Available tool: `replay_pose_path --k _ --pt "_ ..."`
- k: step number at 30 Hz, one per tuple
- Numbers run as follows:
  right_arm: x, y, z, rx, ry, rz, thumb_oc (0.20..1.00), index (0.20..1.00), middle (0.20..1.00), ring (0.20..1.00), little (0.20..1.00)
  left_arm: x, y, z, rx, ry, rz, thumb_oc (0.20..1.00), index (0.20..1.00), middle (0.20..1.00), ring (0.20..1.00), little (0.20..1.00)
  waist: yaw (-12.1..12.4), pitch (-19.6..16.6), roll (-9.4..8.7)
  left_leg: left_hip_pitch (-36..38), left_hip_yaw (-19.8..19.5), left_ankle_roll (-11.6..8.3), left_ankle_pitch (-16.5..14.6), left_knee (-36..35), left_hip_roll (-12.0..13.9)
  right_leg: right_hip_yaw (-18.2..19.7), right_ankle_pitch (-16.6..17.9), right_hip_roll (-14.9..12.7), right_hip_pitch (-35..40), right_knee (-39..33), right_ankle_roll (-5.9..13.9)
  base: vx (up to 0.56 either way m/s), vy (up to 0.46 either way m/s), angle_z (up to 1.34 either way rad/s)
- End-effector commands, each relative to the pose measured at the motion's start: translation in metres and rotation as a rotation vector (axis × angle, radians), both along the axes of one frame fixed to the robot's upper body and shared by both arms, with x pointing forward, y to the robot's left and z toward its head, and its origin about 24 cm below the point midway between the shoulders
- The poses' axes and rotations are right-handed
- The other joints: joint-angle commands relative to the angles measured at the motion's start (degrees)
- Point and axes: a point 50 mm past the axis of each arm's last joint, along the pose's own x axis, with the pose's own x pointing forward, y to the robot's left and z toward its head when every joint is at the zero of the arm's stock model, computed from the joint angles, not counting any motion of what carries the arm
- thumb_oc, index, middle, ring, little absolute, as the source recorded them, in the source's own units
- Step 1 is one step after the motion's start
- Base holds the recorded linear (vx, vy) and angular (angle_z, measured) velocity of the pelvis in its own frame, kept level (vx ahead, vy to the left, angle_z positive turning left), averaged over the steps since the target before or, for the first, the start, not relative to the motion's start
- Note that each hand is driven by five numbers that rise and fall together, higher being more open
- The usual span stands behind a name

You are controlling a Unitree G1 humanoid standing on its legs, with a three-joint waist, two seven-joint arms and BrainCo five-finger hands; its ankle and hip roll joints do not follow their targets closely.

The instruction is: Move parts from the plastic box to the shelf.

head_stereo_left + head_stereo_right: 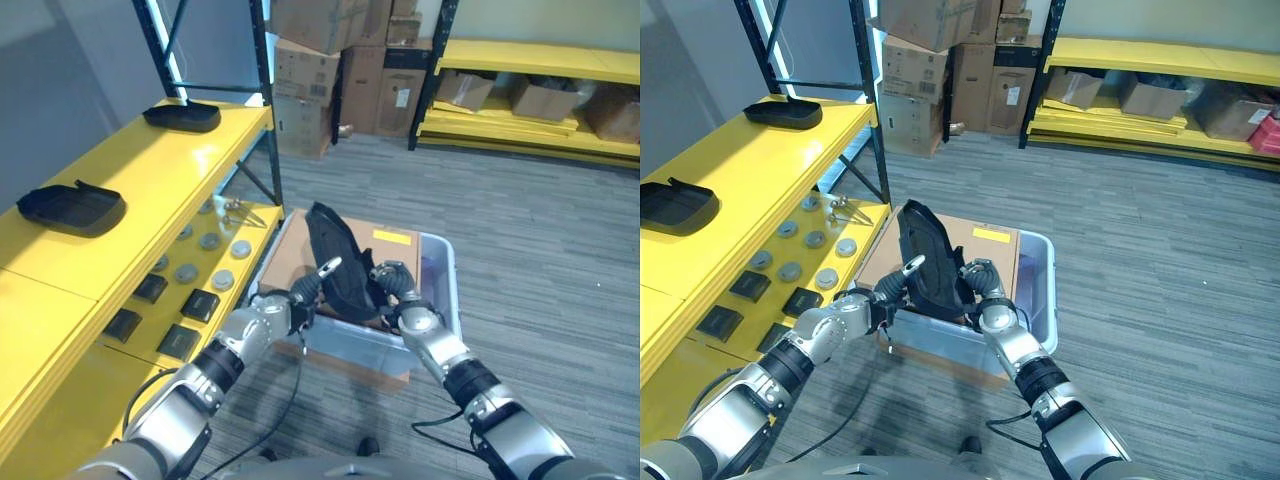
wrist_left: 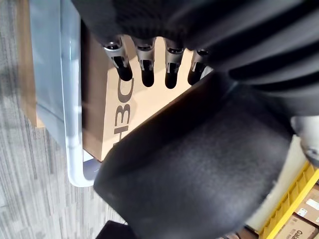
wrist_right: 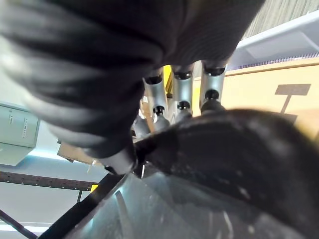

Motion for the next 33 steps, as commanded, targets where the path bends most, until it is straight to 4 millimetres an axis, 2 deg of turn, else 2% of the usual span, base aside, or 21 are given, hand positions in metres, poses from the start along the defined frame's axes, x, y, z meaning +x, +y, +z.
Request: replay_pose_path --k 1,10,11,12,25,31,32,33 --pt "0.028 0.041 0.037 0.023 -0.141 0.13 0.2 0.2 0.2 0.2 0.2 0.001 -0.038 0.016 -0.026 -0.062 -0.134 1.0 1.0 1.0 1.0 1.0 1.6 -2.8 -0.36 -2.9 0.3 -0.66 -0.7 2.1 2.5 0.1 -5.9 -4.1 1.3 4.3 6.42 0.0 0.0 0.0" --pt "0.029 0.055 0.036 0.015 -0.124 0.176 0.2 0.2 0.2 0.2 0.2 0.001 -0.039 0.015 0.009 -0.111 -0.162 1.0 1.0 1.0 1.0 1.0 2.1 -2.8 -0.17 -2.6 0.0 -0.7 -0.7 1.9 2.4 0.0 -5.9 -4.0 1.6 4.2 6.34 0.0 0.0 0.0" --pt "0.029 0.057 0.036 0.017 -0.122 0.18 0.2 0.2 0.2 0.2 0.2 0.002 -0.039 0.016 0.004 -0.133 -0.154 0.376 0.376 0.376 0.376 0.376 2.1 -2.7 -0.16 -2.7 0.0 -0.74 -0.7 2.0 2.4 0.0 -5.9 -4.0 1.6 4.3 6.35 0.0 0.0 0.0" --pt "0.028 0.058 0.035 0.018 -0.12 0.181 0.2 0.2 0.2 0.2 0.2 0.003 -0.039 0.019 -0.006 -0.141 -0.131 0.2 0.2 0.2 0.2 0.2 2.1 -2.6 -0.11 -2.6 0.0 -0.73 -0.6 1.9 2.4 0.0 -6.0 -4.0 1.6 4.3 6.34 0.0 0.0 0.0" --pt "0.025 0.055 0.023 0.042 -0.104 0.142 0.2 0.2 0.2 0.2 0.2 0.003 -0.041 0.023 -0.063 -0.154 -0.109 0.2 0.2 0.2 0.2 0.2 2.8 -2.6 0.25 -2.1 -0.5 -0.74 -0.6 1.5 2.2 -0.5 -5.8 -4.1 2.3 4.0 6.3 0.0 0.0 0.0" --pt "0.023 0.052 0.018 0.063 -0.106 0.123 0.2 0.2 0.2 0.2 0.2 0.007 -0.04 0.029 -0.016 -0.251 -0.136 0.2 0.2 0.2 0.2 0.2 2.7 -2.6 0.44 -2.0 -0.5 -0.73 -0.7 1.5 2.1 -0.5 -5.9 -4.1 2.4 4.0 6.32 0.0 0.0 0.0" --pt "0.022 0.05 0.016 0.087 -0.103 0.089 0.473 0.473 0.473 0.473 0.473 0.011 -0.037 0.034 -0.014 -0.291 -0.094 0.2 0.2 0.2 0.2 0.2 2.7 -2.7 0.45 -1.8 -0.5 -0.78 -0.7 1.4 2.1 -0.4 -5.9 -4.1 2.5 3.9 6.31 0.0 0.0 0.0" --pt "0.022 0.05 0.016 0.092 -0.101 0.083 0.937 0.937 0.937 0.937 0.937 0.012 -0.037 0.035 -0.013 -0.294 -0.087 0.2 0.2 0.2 0.2 0.2 2.7 -2.7 0.45 -1.8 -0.5 -0.79 -0.7 1.4 2.1 -0.4 -5.9 -4.0 2.5 3.9 6.31 0.0 0.0 0.0"
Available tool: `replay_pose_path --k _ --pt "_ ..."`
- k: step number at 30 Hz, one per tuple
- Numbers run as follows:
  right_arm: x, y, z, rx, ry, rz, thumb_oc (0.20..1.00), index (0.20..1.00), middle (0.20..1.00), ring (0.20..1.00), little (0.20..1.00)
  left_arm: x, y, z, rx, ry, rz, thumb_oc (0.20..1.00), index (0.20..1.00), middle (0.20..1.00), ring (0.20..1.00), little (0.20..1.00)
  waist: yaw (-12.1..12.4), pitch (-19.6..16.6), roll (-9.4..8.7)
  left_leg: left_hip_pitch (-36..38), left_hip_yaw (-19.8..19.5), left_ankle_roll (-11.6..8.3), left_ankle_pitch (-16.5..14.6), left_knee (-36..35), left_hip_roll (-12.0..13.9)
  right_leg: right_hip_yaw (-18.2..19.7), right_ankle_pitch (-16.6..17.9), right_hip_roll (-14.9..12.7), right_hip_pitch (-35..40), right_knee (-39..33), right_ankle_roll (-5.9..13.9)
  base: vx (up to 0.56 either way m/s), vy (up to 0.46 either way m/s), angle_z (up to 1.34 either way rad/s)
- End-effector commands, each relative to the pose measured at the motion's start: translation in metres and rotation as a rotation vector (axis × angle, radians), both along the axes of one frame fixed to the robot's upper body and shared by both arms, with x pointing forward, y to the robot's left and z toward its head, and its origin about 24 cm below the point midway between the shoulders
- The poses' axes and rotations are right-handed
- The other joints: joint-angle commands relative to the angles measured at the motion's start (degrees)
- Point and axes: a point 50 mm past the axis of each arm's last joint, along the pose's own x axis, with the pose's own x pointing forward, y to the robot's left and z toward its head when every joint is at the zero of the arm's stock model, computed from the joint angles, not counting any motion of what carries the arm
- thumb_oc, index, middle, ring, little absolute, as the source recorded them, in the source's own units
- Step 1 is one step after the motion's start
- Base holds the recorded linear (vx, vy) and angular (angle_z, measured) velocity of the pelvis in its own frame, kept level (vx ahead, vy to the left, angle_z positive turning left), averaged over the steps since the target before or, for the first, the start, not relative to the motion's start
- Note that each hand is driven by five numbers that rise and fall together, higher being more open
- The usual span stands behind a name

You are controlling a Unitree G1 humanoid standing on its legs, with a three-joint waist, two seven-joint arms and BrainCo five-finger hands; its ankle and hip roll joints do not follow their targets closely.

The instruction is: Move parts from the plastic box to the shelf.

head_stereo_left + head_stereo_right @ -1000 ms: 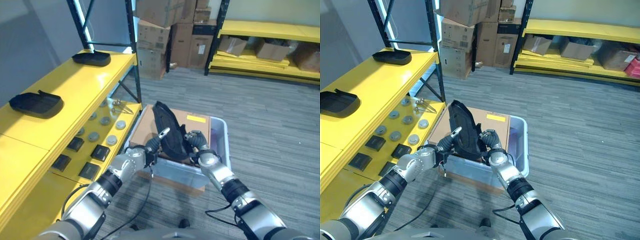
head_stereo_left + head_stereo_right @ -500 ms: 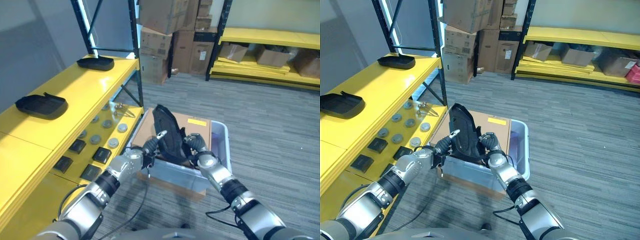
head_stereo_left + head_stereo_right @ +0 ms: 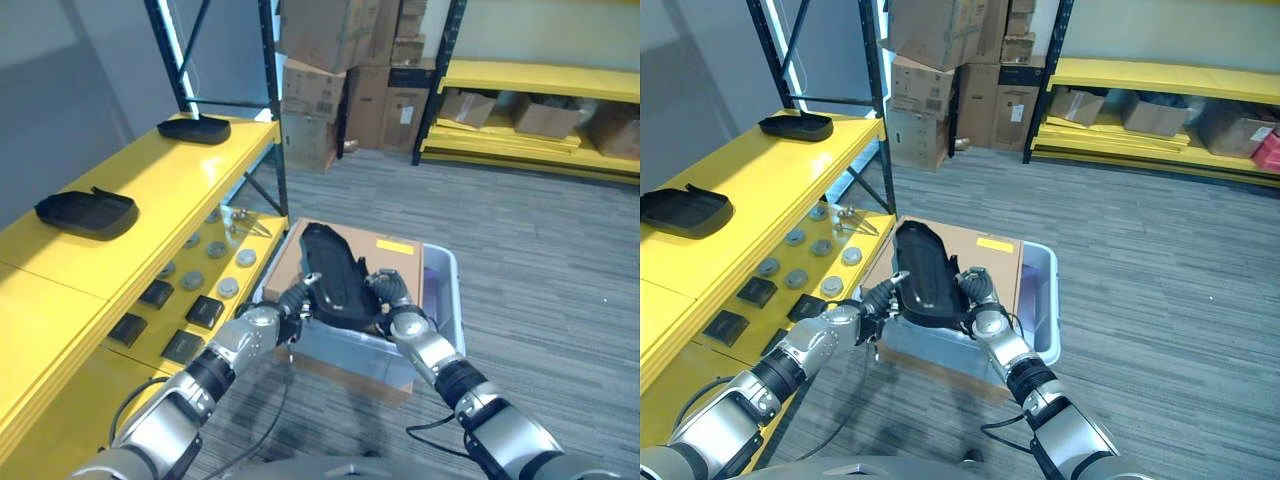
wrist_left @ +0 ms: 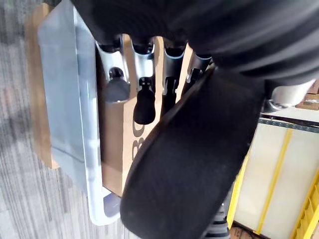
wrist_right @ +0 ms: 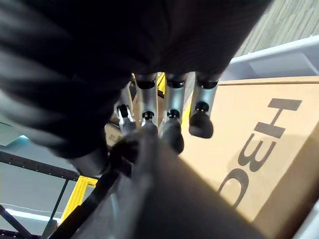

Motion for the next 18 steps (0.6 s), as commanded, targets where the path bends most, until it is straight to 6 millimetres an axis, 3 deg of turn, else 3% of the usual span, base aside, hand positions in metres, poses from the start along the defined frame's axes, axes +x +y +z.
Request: replay_pose_path --k 1,7,12,18 --pt "0.025 0.039 0.033 0.108 -0.141 0.071 1.0 1.0 1.0 1.0 1.0 0.02 -0.057 0.06 -0.181 -0.267 -0.102 0.2 0.2 0.2 0.2 0.2 1.7 -1.0 0.29 -2.5 -0.2 -0.72 -0.9 1.4 2.1 -0.2 -5.8 -4.0 1.6 3.9 6.22 0.0 0.0 0.0" --pt "0.024 0.023 0.03 0.134 -0.143 -0.019 1.0 1.0 1.0 1.0 1.0 0.028 -0.043 0.068 -0.181 -0.309 -0.027 0.2 0.2 0.2 0.2 0.2 1.8 -0.9 0.36 -2.4 -0.2 -0.8 -0.9 1.3 2.1 -0.3 -5.8 -4.0 1.8 3.8 6.15 0.0 0.0 0.0" --pt "0.03 0.002 0.043 0.126 -0.172 -0.103 1.0 1.0 1.0 1.0 1.0 0.036 -0.024 0.078 -0.168 -0.36 0.026 0.2 0.2 0.2 0.2 0.2 2.0 -0.4 0.35 -2.4 -0.5 -0.75 -0.8 1.3 2.0 -0.4 -5.8 -4.0 1.8 4.0 6.03 0.0 0.0 0.0" --pt "0.019 -0.041 0.044 0.111 -0.19 -0.253 1.0 1.0 1.0 1.0 1.0 0.041 0.009 0.085 -0.143 -0.41 0.103 0.2 0.2 0.2 0.2 0.2 1.4 -0.1 0.1 -2.5 -0.3 -0.53 -0.6 1.2 2.0 0.0 -5.9 -3.8 1.4 4.2 5.95 0.0 0.0 0.0"
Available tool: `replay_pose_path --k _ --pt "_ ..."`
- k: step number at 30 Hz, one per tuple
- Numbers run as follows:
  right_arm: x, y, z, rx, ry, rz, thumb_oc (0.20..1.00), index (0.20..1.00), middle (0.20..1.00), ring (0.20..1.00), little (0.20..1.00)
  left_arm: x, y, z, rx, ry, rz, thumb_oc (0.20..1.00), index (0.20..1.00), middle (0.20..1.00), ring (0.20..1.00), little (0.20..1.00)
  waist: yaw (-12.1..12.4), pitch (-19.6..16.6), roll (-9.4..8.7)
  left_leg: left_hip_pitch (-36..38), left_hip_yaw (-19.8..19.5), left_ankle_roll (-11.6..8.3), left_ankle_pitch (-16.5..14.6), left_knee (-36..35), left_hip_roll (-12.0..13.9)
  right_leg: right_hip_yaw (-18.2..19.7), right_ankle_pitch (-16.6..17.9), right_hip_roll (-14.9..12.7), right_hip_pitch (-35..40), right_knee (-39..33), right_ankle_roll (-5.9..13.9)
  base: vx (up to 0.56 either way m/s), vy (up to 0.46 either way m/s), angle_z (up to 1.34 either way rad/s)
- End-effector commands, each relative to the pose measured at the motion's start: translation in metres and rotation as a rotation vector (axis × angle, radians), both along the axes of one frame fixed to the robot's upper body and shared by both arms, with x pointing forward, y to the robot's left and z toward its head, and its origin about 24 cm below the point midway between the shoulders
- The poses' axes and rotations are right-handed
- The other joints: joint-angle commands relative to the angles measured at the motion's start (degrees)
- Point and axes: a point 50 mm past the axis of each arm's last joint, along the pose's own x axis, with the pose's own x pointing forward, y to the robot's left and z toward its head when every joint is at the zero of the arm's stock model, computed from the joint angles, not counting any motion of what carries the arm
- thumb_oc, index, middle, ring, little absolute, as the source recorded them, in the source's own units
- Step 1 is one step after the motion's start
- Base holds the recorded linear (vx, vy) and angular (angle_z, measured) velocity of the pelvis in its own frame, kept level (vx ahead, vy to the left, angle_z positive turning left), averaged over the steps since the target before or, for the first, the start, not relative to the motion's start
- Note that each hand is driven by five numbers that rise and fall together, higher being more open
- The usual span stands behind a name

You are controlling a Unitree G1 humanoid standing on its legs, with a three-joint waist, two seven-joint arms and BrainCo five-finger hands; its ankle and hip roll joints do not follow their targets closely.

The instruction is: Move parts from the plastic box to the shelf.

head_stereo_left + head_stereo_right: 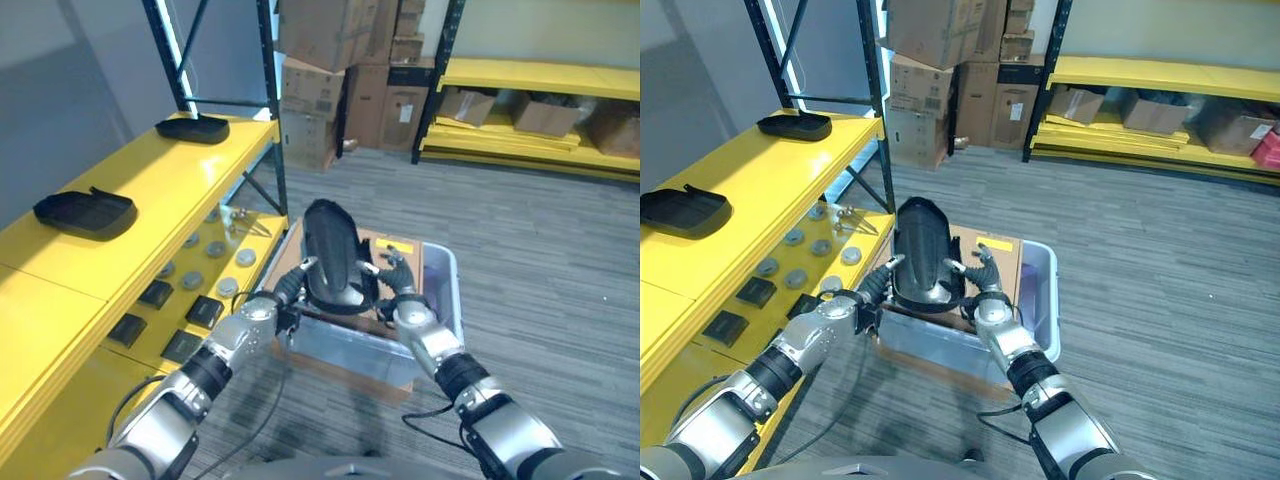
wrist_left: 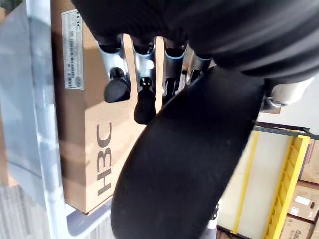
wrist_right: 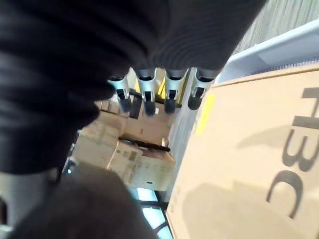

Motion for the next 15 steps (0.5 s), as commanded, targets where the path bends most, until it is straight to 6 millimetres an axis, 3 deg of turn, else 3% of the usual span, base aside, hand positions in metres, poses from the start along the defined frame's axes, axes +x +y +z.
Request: replay_pose_path --k 1,3,4,7,11,15 --pt "0.0 -0.038 0.01 -0.015 -0.042 -0.145 1.0 1.0 1.0 1.0 1.0 0.028 0.004 0.061 -0.097 -0.281 0.033 0.2 0.2 0.2 0.2 0.2 1.4 -0.2 -0.2 -2.6 -0.2 -0.45 -0.6 1.3 2.0 0.0 -5.8 -3.8 1.4 4.2 5.86 0.0 0.0 0.0" --pt "-0.012 -0.056 0.002 -0.017 -0.025 -0.2 1.0 1.0 1.0 1.0 1.0 0.027 0.016 0.062 -0.087 -0.302 0.065 0.2 0.2 0.2 0.2 0.2 0.9 -0.1 -0.29 -2.5 0.1 -0.36 -0.5 1.3 2.0 0.2 -5.9 -3.8 1.3 4.3 5.86 0.0 0.0 0.0" --pt "-0.029 -0.077 -0.008 -0.021 0.004 -0.247 1.0 1.0 1.0 1.0 1.0 0.027 0.03 0.065 -0.077 -0.334 0.114 0.2 0.2 0.2 0.2 0.2 0.2 0.0 -0.42 -2.5 0.5 -0.24 -0.5 1.2 2.1 0.5 -5.9 -3.7 1.0 4.4 5.87 0.0 0.0 0.0" --pt "-0.047 -0.093 -0.024 -0.009 0.065 -0.307 1.0 1.0 1.0 1.0 1.0 0.027 0.045 0.068 -0.075 -0.363 0.177 0.2 0.2 0.2 0.2 0.2 -0.5 0.0 -0.62 -2.5 1.0 -0.2 -0.5 1.1 2.2 0.9 -5.9 -3.6 0.7 4.4 5.86 -0.02 -0.008 -0.1" --pt "-0.075 -0.105 -0.053 0.065 0.196 -0.373 1.0 1.0 1.0 1.0 1.0 0.028 0.07 0.077 -0.011 -0.466 0.245 0.2 0.2 0.2 0.2 0.2 -1.2 -0.1 -0.75 -2.7 1.6 -0.22 -0.4 1.0 2.2 1.4 -5.9 -3.4 0.2 4.3 5.76 -0.02 -0.001 -0.13" --pt "-0.106 -0.105 -0.085 0.074 0.364 -0.361 1.0 1.0 1.0 1.0 1.0 0.026 0.094 0.089 0.02 -0.544 0.33 0.2 0.2 0.2 0.2 0.2 -1.5 -0.2 -0.82 -3.2 1.7 -0.26 -0.3 1.0 2.3 1.5 -5.9 -3.5 -0.3 4.5 5.76 -0.01 0.005 -0.05"
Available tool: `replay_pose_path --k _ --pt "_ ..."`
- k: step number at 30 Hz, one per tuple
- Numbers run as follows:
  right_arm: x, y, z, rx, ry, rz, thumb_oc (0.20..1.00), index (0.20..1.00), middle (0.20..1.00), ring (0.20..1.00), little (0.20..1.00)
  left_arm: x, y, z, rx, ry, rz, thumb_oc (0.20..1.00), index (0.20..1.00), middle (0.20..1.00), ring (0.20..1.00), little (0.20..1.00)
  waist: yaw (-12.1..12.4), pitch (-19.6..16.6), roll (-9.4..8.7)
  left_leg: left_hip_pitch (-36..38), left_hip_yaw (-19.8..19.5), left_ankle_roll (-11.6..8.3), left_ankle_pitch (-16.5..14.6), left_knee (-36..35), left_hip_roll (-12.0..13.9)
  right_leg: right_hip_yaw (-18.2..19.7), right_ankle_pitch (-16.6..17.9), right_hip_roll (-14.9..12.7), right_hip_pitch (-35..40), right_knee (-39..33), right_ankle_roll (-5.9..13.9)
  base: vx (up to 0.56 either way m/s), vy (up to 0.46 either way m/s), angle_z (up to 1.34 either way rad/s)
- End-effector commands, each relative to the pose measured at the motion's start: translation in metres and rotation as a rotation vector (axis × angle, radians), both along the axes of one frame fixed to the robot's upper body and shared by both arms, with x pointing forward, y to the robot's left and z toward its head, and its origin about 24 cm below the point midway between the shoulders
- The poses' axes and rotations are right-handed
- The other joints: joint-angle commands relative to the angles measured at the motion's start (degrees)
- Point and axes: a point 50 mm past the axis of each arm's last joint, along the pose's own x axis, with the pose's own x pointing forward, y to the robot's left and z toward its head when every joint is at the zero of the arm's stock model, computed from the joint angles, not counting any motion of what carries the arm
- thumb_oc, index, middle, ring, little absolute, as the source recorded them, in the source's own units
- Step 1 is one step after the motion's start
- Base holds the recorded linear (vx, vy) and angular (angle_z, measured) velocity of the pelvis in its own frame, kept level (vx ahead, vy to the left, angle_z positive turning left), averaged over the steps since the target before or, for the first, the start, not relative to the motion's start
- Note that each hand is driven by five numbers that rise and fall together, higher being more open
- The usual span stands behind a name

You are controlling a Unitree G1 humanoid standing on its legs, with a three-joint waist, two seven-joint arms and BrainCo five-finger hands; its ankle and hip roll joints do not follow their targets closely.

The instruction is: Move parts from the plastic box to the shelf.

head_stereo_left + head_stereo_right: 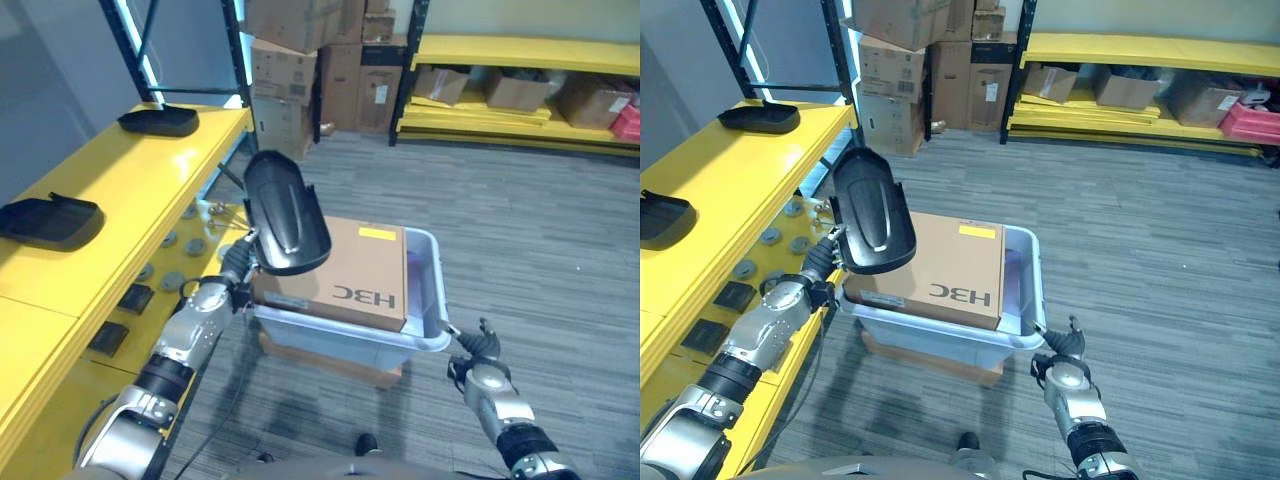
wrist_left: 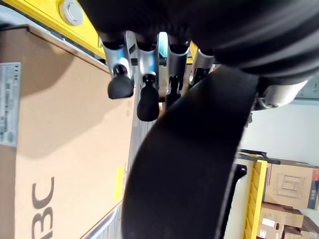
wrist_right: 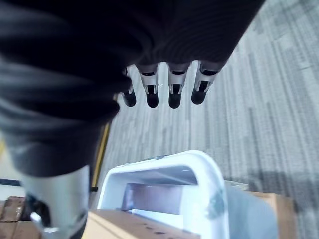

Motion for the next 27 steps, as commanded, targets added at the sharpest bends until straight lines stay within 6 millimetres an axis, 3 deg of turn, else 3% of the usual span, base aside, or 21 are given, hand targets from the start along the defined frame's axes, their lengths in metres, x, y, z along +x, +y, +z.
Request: replay_pose_path --k 1,5,15,16,17,21,25,27 --pt "0.0 0.012 -0.01 0.082 0.037 0.057 1.0 1.0 1.0 1.0 1.0 0.012 0.016 0.053 0.025 -0.297 0.062 0.2 0.2 0.2 0.2 0.2 1.4 -2.0 -0.64 -3.4 -0.2 -0.21 -0.3 2.2 1.9 -0.2 -5.6 -4.0 1.2 4.5 5.46 0.0 0.0 0.0" --pt "-0.042 0.018 -0.045 0.127 0.229 0.094 1.0 1.0 1.0 1.0 1.0 0.0 0.046 0.068 0.036 -0.403 0.174 0.2 0.2 0.2 0.2 0.2 2.6 -1.9 -0.68 -4.3 -1.2 -0.06 -0.3 2.0 1.2 -0.6 -5.4 -4.4 1.0 4.3 5.44 -0.04 0.033 0.0" --pt "-0.091 0.027 -0.07 0.115 0.437 0.158 1.0 1.0 1.0 1.0 1.0 -0.044 0.107 0.093 0.086 -0.592 0.433 0.2 0.2 0.2 0.2 0.2 6.1 -1.5 -0.1 -7.1 -6.7 1.32 0.1 0.1 -1.7 -0.5 -7.0 -5.4 -0.5 6.7 6.05 -0.06 0.013 0.06" --pt "-0.108 0.025 -0.077 0.126 0.495 0.133 1.0 1.0 1.0 1.0 1.0 -0.048 0.115 0.097 0.083 -0.617 0.463 0.2 0.2 0.2 0.2 0.2 5.8 -1.5 0.19 -7.6 -8.6 1.66 0.3 0.0 -2.0 1.2 -8.4 -4.3 -1.2 8.2 5.48 -0.06 -0.073 0.53" --pt "-0.135 0.021 -0.085 0.139 0.575 0.104 1.0 1.0 1.0 1.0 1.0 -0.05 0.119 0.097 0.07 -0.635 0.473 0.2 0.2 0.2 0.2 0.2 4.9 -1.1 0.54 -7.9 -12.2 1.91 0.5 0.0 -2.6 4.6 -10.2 -1.4 -1.8 9.5 3.95 -0.05 -0.066 0.82" --pt "-0.175 0.026 -0.097 0.165 0.727 0.133 1.0 1.0 1.0 1.0 1.0 -0.056 0.128 0.1 0.098 -0.677 0.536 0.2 0.2 0.2 0.2 0.2 5.3 -0.4 0.72 -8.8 -17.4 1.31 1.7 0.0 -3.6 6.1 -11.5 1.9 -2.0 10.5 2.15 -0.08 -0.084 1.59" --pt "-0.188 0.029 -0.1 0.175 0.83 0.231 1.0 1.0 1.0 1.0 1.0 -0.072 0.147 0.1 0.134 -0.683 0.64 0.2 0.2 0.2 0.2 0.2 8.7 0.9 0.31 -10.7 -21.0 -0.33 3.3 1.0 -3.3 3.8 -12.2 3.8 -1.1 10.3 0.58 -0.13 -0.131 1.17" --pt "-0.182 0.023 -0.098 0.152 0.839 0.254 1.0 1.0 1.0 1.0 1.0 -0.076 0.155 0.098 0.116 -0.669 0.675 0.2 0.2 0.2 0.2 0.2 10.0 1.5 0.16 -12.5 -21.4 -1.29 3.8 2.4 -2.9 2.4 -12.4 4.3 -0.5 10.0 0.1 -0.12 -0.095 0.74"
